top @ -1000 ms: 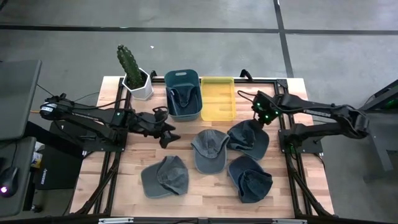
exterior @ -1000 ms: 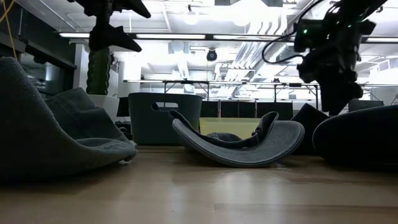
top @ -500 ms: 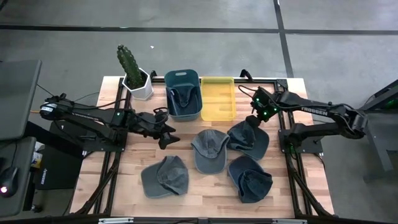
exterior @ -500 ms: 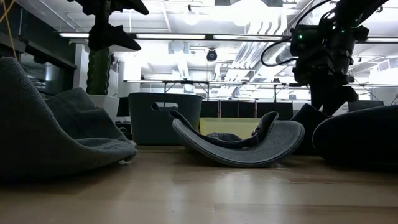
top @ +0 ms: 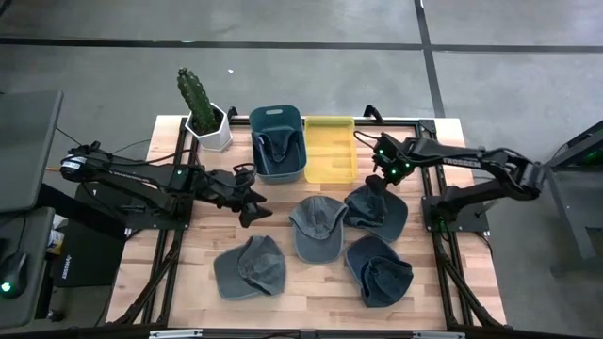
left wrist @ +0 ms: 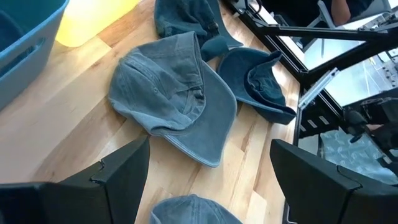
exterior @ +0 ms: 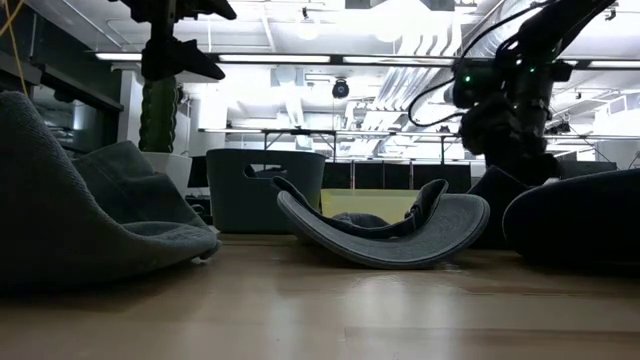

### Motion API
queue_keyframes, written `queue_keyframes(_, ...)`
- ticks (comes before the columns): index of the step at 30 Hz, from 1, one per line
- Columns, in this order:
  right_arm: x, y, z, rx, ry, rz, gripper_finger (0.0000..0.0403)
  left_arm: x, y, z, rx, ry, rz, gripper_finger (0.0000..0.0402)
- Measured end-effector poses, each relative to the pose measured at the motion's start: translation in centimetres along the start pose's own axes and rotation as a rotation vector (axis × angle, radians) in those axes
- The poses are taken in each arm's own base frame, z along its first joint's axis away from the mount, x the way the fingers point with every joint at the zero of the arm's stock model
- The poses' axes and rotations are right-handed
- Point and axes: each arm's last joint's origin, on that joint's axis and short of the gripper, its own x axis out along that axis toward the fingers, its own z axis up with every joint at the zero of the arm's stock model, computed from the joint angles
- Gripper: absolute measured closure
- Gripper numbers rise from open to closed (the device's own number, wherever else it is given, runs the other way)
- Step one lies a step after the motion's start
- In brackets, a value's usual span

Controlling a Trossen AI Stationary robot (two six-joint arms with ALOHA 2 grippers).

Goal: Pick & Place hat
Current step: Put the top blue cap into the blue bin

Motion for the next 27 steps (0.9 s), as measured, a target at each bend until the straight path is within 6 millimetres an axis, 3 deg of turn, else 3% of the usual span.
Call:
queue_keyframes(9, 2.3, -0.3, 0.3, 0.029, 0.125, 0.0, 0.0109, 0.0, 0.0, 0.0, 0.003, 0.004, -0.003, 0.0095)
queue_keyframes(19, 2.6, -0.4, -0.1, 0.075, 0.197, 0.015, 0.0114, 0.0, 0.0, 0.0, 0.003, 0.004, -0.003, 0.0095)
queue_keyframes(27, 2.5, -0.5, -0.4, 0.063, 0.227, 0.001, 0.019, 0.0, 0.0, 0.0, 0.001, 0.003, -0.004, 0.0095)
